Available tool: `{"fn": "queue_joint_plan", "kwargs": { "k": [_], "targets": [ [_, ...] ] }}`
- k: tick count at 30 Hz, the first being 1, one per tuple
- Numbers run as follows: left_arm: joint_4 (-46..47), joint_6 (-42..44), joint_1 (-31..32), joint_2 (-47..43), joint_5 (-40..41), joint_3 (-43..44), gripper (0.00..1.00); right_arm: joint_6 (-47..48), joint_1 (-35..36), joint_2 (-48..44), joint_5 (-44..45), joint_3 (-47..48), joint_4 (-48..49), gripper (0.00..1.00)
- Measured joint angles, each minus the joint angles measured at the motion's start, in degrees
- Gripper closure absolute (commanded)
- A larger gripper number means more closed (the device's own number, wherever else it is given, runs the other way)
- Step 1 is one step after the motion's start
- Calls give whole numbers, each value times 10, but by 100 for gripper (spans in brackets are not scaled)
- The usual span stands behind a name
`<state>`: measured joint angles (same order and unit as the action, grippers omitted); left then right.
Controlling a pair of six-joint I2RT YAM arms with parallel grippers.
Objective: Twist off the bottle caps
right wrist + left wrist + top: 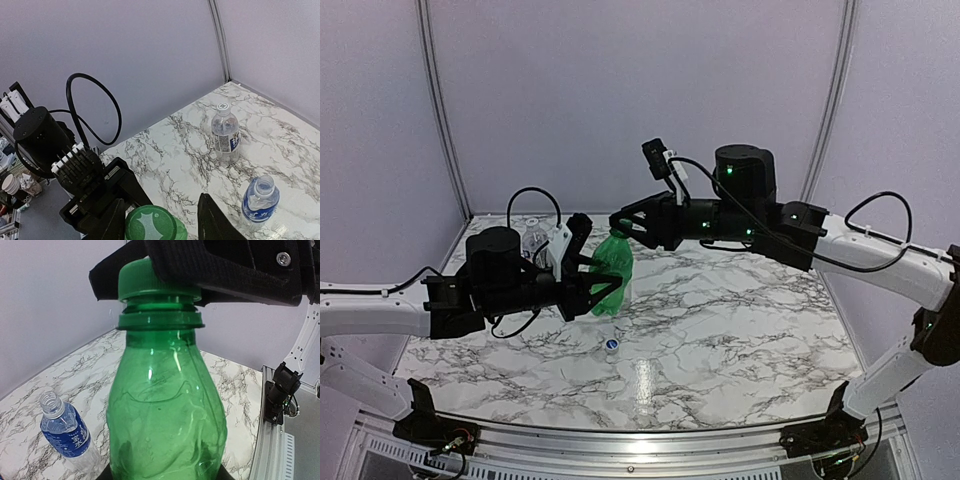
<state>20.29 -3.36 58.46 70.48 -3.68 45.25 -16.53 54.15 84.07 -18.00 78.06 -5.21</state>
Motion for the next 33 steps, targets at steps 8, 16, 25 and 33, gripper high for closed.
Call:
{"fn": "queue_joint_plan", "kwargs": {
  "k": [8,16,25,33],
  "targets": [
    [0,1,0,0,8,0,93,-2,0,3,-19,-2,10,75],
    [-1,5,0,-6,11,0,94,10,0,3,-36,-4,23,100],
    [-16,9,-13,-45,-169,-13,93,194,-24,3,-274,7,7,100],
    [-14,-36,-13,-49,-362,-10,93,362,-35,41,-506,63,-67,99]
  ]
}}
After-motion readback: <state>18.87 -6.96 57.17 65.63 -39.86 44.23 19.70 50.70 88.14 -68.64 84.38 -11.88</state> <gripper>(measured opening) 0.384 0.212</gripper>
